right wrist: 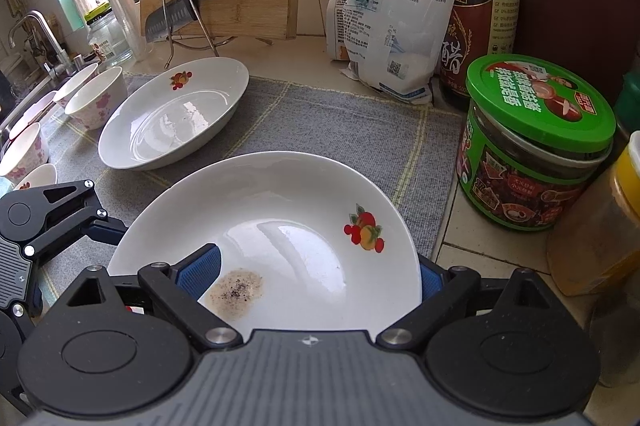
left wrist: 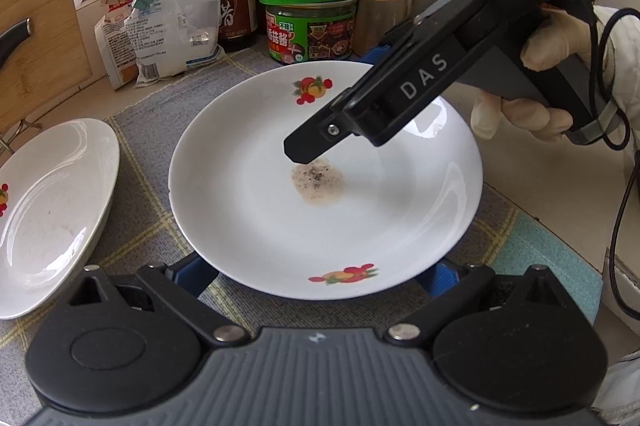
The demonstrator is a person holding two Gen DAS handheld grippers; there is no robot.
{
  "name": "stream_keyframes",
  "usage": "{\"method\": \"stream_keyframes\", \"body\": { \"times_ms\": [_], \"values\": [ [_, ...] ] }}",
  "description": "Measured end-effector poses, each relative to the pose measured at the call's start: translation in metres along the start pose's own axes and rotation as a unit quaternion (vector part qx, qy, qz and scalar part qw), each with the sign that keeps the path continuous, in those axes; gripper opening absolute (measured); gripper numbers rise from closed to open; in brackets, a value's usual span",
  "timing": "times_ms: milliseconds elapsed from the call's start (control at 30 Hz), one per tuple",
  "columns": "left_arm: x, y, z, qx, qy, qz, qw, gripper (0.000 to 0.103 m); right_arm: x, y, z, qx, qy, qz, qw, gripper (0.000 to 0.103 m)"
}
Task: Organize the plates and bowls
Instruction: 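Lower the stained plate beside the green jar and open the right gripper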
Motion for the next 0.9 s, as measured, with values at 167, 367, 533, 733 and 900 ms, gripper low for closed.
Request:
{"method": "stream_keyframes", "body": {
  "times_ms": [167,367,533,733,900],
  "values": [
    [0.002,-0.001,0.001,0.009,-0.002,0.001,1.0000,0.101,0.002,-0.005,-0.001,0.010,0.000,-0.005,1.000,0.099],
    [0.001,-0.003,0.001,0.016,-0.005,0.005,0.9998,0.101,0.001,-0.006,-0.002,0.017,-0.009,-0.012,1.000,0.103],
    [-0.007,-0.002,-0.001,0.009,-0.006,0.007,0.9999,0.101,-0.009,-0.003,0.001,0.008,-0.026,-0.027,0.999,0.103],
    [-0.025,0.000,-0.007,-0.012,-0.009,0.019,0.9997,0.101,-0.033,0.002,0.007,0.012,-0.053,-0.034,0.998,0.103],
    [-0.046,0.000,-0.004,-0.030,-0.028,0.039,0.9984,0.101,-0.046,0.015,0.013,0.017,-0.065,-0.035,0.997,0.103]
  ]
}}
Point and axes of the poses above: each gripper's, at about its wrist camera, not at the fingertips, and x roughly the way its jaws point, y to its left, z to its top, the point moved 7 cm from there along x, roughly the way its jaws point, and after that the axes turned 12 degrees about x, right-handed, at the moved point
